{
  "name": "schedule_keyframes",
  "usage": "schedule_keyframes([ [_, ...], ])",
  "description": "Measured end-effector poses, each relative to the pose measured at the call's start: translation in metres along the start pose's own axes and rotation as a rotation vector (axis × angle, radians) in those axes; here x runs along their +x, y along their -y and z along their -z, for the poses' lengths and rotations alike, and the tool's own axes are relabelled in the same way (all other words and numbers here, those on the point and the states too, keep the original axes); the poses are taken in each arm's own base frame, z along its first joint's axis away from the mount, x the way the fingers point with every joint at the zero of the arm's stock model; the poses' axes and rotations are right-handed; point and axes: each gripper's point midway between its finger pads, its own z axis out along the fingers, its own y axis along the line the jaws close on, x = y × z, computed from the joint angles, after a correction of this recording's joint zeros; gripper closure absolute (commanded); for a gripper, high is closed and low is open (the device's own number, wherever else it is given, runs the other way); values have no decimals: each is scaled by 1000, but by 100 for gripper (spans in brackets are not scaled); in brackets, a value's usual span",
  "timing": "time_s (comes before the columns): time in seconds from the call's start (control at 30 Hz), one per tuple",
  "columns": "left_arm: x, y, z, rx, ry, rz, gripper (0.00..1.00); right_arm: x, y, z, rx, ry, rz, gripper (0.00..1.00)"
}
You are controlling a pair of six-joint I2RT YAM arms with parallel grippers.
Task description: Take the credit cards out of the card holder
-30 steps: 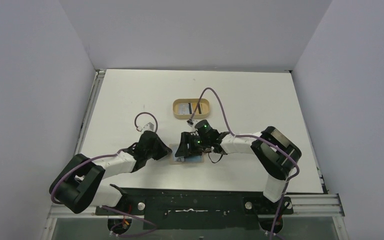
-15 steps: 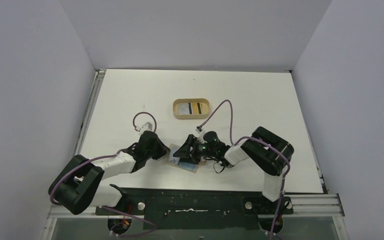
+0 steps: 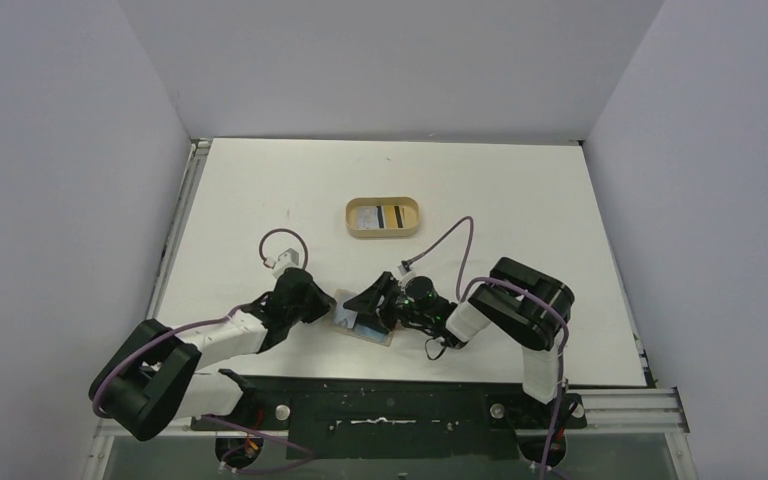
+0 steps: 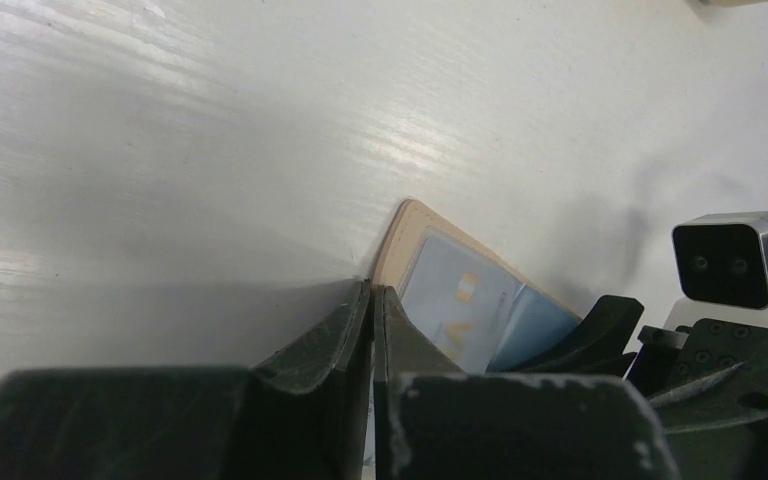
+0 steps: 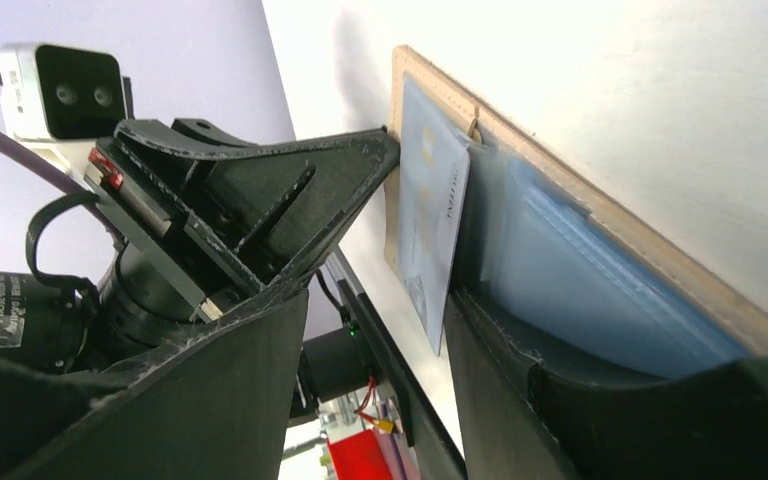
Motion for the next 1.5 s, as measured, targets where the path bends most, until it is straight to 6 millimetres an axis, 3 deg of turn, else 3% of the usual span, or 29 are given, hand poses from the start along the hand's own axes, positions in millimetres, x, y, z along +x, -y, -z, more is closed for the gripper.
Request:
schedule_keyframes([
  [0.23,2,0,1,4,-3,15,100,-6,1,1,3,44,-4,48],
  [0.57,1,-1,1,0,6,22,100,-3,-13,-21,-58,-14,3,49],
  [1.5,9,1,5,10,-26,16,100,11,-4,2,-96,-64,-5,50],
])
